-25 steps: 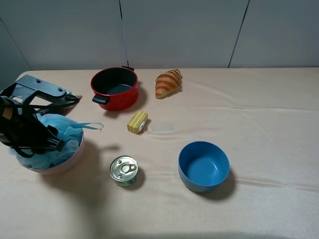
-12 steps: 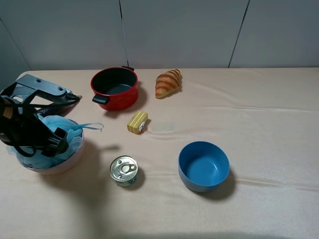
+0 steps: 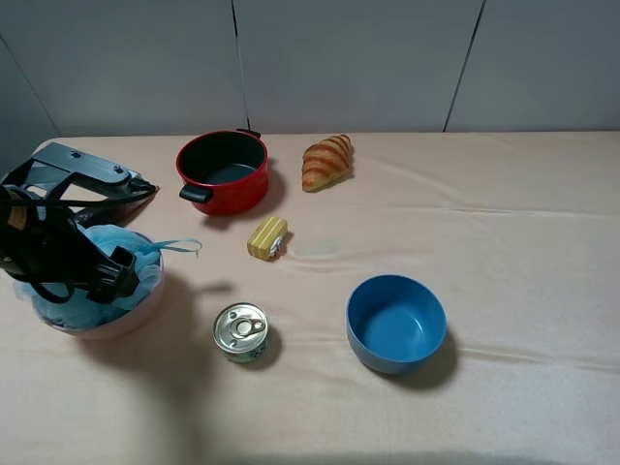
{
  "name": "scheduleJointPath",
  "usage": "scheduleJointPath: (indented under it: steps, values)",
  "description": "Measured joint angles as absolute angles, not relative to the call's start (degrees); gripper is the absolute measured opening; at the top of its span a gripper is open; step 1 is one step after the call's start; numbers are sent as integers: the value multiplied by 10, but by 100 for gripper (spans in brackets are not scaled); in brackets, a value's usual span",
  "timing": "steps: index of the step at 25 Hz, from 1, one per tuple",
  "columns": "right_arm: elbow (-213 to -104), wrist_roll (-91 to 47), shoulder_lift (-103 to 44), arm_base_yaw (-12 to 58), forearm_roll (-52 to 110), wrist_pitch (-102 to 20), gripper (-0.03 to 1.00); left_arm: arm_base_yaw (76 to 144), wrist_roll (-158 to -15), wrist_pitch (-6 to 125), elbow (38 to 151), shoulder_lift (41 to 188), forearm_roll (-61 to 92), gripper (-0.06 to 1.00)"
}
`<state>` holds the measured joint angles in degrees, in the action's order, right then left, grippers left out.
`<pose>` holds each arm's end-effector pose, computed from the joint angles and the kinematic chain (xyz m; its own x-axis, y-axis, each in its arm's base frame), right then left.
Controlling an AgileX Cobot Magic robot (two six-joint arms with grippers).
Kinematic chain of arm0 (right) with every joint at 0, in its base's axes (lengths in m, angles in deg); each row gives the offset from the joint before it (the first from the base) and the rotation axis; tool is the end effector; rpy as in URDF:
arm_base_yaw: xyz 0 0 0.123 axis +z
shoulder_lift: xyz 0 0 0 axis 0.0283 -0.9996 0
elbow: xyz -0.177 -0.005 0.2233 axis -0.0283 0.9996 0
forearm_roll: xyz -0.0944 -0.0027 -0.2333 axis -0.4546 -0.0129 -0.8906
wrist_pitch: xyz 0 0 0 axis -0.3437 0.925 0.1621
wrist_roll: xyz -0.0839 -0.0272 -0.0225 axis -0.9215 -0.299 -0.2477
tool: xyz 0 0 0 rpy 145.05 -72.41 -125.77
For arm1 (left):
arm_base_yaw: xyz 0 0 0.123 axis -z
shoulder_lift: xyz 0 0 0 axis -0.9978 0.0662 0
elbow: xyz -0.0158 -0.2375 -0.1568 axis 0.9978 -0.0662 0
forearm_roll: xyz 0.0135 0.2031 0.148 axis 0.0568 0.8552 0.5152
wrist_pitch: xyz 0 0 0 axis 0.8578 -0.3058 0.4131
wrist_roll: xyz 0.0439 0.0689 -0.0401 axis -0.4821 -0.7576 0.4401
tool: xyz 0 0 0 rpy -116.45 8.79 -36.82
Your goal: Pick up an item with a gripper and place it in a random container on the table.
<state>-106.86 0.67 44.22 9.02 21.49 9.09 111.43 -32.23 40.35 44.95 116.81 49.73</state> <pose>-0.0048 0.0000 0.2796 -0.4167 -0.0726 -0.9062 -0.1904 0.9817 0.0089 0.1981 -0.0793 0.1789 -0.8097 0.3586 -0.4645 0.3469 0.9310 0.1140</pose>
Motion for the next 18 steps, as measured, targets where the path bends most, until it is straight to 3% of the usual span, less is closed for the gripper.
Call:
scheduleJointPath:
  steps: [18]
  values:
    - [-1069,7,442,90,215,91,69,1114,-322,381,449,1039,495,99]
